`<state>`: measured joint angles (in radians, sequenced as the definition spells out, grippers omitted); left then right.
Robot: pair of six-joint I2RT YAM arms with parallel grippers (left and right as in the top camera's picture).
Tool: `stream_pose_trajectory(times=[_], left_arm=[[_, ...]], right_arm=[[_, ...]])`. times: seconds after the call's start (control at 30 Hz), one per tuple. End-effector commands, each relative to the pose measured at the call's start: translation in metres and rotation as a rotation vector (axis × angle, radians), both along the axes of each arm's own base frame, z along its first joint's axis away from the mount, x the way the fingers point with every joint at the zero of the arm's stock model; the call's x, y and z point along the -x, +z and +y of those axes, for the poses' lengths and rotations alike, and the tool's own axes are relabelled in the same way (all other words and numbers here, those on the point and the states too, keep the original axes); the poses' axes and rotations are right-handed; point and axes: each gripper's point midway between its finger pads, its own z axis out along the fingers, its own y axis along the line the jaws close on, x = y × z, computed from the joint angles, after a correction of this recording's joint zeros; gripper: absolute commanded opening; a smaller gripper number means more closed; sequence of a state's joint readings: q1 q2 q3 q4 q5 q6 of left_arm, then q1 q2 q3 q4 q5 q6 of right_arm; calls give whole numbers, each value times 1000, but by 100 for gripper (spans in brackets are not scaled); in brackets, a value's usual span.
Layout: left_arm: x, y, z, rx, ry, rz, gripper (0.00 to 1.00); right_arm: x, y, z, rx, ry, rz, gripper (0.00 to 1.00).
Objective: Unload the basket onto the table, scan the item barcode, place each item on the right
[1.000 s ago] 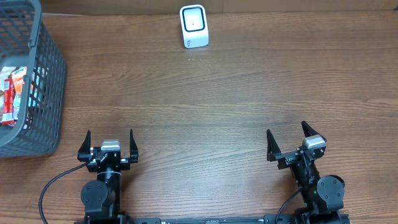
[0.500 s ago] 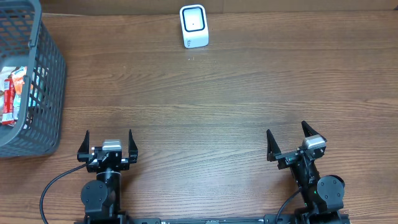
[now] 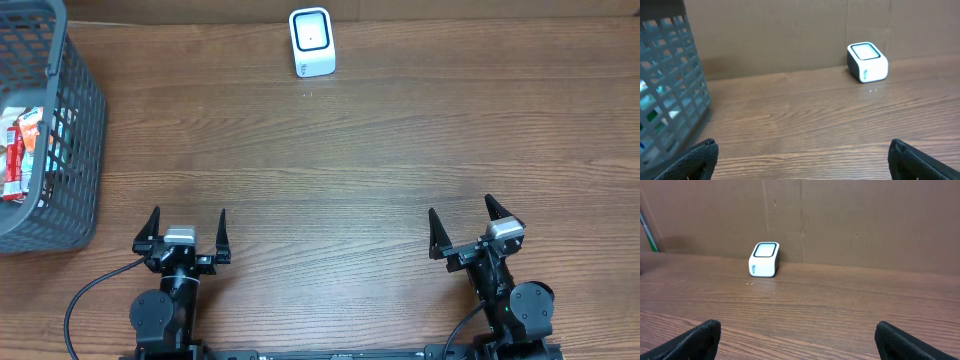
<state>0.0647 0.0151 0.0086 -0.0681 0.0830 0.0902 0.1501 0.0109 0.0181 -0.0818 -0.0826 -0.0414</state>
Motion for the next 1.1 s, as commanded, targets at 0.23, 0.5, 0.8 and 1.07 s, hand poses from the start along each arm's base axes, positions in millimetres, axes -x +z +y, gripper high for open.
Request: stream_pose_trajectory(times=[0.23, 0.5, 0.8, 1.07], left_arm=[[1, 2, -11, 99, -52, -8, 100], [15, 51, -30, 103, -167, -51, 100], [80, 177, -50, 94, -273, -216, 100], [147, 267, -52, 52, -272, -435, 100]], right_arm=[[0, -2, 0, 4, 0, -4, 100], [0, -2, 0, 4, 0, -4, 100], [0, -2, 0, 4, 0, -4, 100], [0, -2, 0, 4, 0, -4, 100]])
